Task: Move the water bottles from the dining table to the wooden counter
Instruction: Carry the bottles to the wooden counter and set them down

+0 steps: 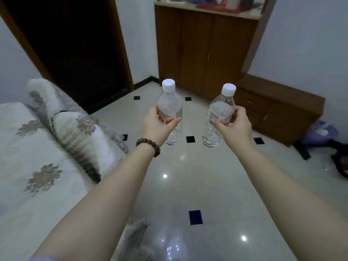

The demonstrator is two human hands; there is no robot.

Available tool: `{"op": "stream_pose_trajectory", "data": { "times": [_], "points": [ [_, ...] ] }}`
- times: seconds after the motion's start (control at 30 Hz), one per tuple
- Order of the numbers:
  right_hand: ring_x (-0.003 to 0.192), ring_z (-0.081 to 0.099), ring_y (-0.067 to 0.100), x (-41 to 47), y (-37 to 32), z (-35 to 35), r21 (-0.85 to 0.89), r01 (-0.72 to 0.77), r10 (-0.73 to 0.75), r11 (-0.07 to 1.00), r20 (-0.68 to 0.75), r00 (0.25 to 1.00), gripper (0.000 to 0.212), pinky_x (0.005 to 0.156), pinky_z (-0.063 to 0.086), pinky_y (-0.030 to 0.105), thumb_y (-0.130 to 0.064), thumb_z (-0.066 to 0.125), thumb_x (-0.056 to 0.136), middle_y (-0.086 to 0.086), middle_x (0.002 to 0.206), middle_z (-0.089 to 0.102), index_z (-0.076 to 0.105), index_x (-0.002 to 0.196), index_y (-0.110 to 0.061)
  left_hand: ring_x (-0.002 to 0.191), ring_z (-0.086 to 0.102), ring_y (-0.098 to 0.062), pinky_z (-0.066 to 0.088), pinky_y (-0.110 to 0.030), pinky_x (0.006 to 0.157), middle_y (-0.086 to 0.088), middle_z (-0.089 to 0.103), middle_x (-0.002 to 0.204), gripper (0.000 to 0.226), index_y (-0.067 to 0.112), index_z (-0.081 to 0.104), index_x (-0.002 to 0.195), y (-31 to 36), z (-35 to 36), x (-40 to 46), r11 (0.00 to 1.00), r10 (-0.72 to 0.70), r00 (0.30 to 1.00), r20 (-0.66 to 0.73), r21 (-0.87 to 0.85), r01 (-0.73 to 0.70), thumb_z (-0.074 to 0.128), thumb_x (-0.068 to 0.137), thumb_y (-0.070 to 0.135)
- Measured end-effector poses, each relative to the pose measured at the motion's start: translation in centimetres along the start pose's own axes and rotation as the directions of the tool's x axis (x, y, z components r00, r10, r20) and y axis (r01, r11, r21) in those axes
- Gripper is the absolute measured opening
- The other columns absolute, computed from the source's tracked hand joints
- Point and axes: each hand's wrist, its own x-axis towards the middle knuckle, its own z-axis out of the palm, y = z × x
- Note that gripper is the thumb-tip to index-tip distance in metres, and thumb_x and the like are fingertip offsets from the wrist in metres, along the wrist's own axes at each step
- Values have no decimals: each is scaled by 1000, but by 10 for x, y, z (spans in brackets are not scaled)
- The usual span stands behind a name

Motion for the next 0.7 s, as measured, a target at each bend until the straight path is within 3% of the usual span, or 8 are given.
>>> {"op": "stream_pose_trajectory", "data": {
  "times": [0.17,0.33,0.43,0.57,0.7],
  "points": [
    [101,58,18,15,69,-88,-7,-105,103,994,-128,986,63,78,44,28,-37,80,70,1,113,61,48,120,-18,97,58,-10,49,-27,80,12,59,101,52,22,52,110,37,110,-4,999,41,986,163,-1,-41,79,71,44],
    [100,59,18,25,139,-186,-9,-205,196,979,-262,945,63,82,48,31,-37,82,67,1,112,62,49,118,-18,102,57,-11,48,-26,84,8,61,111,53,21,51,116,91,229,-23,994,106,937,334,-47,-96,78,74,41],
    [99,60,18,26,181,-249,-8,-265,245,964,-358,901,61,85,51,35,-37,82,66,1,110,63,50,114,-18,98,52,-7,42,-23,81,13,56,107,56,23,49,120,126,303,-40,988,153,890,429,-78,-133,77,75,41],
    [93,61,16,15,225,-319,20,-335,306,942,-461,833,50,78,47,29,-31,82,69,-2,104,63,47,104,-24,100,50,-5,41,-22,83,13,55,111,58,25,46,122,161,389,-66,978,210,809,550,-116,-175,76,76,41],
    [95,61,17,0,265,-380,51,-410,365,911,-566,739,54,79,48,30,-33,82,68,-2,106,63,50,109,-19,95,51,-4,41,-20,78,16,55,103,50,27,48,113,194,462,-99,961,275,710,649,-177,-211,78,74,37]
  ]
}}
